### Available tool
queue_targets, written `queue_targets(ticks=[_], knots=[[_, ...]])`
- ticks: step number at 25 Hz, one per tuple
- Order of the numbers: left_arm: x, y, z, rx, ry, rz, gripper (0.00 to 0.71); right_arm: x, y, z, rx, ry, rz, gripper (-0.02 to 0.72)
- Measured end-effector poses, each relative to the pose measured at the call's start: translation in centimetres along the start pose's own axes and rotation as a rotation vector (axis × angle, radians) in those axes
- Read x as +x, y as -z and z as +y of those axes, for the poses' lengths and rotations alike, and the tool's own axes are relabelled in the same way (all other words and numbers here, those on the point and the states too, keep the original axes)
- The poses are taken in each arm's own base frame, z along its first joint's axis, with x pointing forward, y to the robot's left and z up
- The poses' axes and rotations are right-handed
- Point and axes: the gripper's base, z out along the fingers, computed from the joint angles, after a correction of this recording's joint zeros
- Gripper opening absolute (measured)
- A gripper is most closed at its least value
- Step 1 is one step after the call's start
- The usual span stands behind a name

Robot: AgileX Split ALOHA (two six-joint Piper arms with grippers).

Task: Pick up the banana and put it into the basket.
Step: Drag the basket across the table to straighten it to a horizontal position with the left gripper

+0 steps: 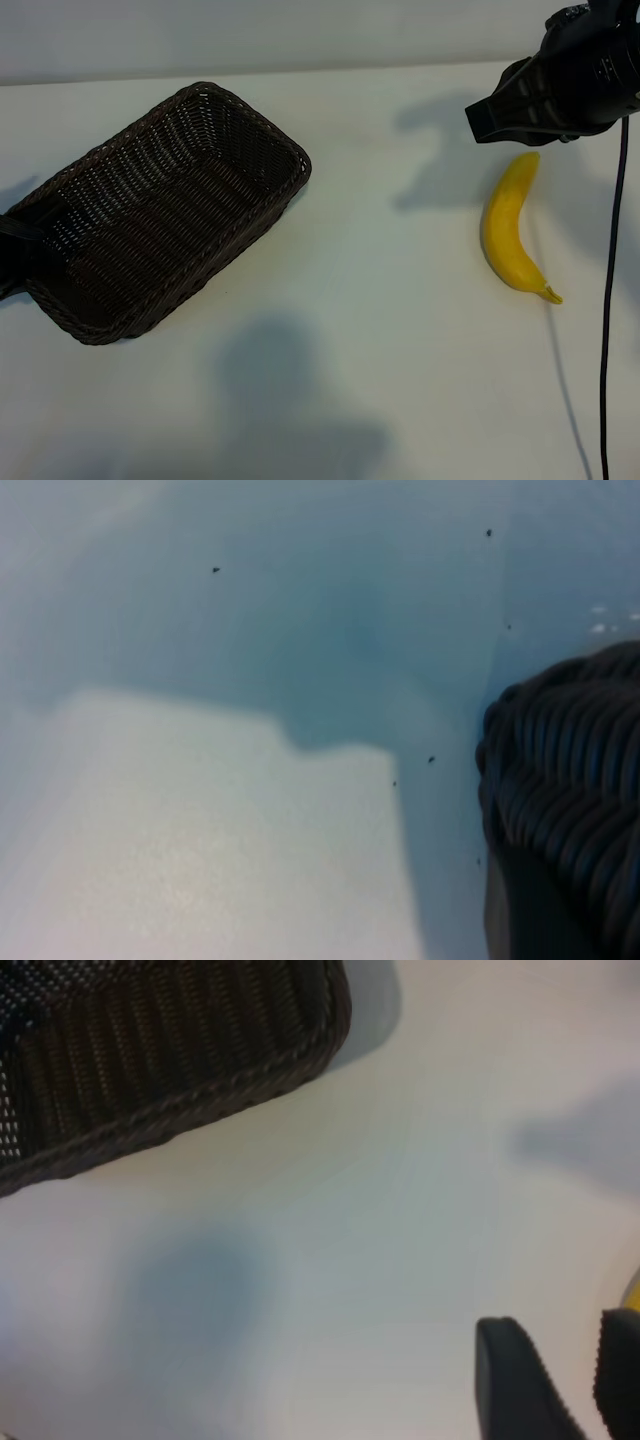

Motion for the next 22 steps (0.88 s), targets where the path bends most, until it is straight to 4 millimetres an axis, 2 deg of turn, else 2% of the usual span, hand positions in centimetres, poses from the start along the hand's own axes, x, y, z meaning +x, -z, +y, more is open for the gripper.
queue_targets(ticks=[4, 9, 12, 14, 17, 22], knots=[[-0.6, 1.2, -0.9, 0.021, -0.085, 0.058, 0.184, 0.0, 0.0, 0.0, 0.000, 0.000, 0.000, 0.246], [-2.3, 4.8, -3.7, 0.129, -0.281, 0.151, 0.182, 0.0, 0.0, 0.0, 0.000, 0.000, 0.000, 0.246], [-3.7, 7.2, -5.3, 0.182, -0.329, 0.140, 0.182, 0.0, 0.0, 0.0, 0.000, 0.000, 0.000, 0.246], [-4.2, 8.0, -5.8, 0.199, -0.378, 0.131, 0.182, 0.0, 0.0, 0.0, 0.000, 0.000, 0.000, 0.246], [-4.4, 7.8, -6.0, 0.204, -0.457, 0.164, 0.182, 0.0, 0.0, 0.0, 0.000, 0.000, 0.000, 0.246], [-4.6, 5.2, -6.0, 0.186, -0.508, 0.234, 0.182, 0.0, 0.0, 0.0, 0.000, 0.000, -0.001, 0.246]])
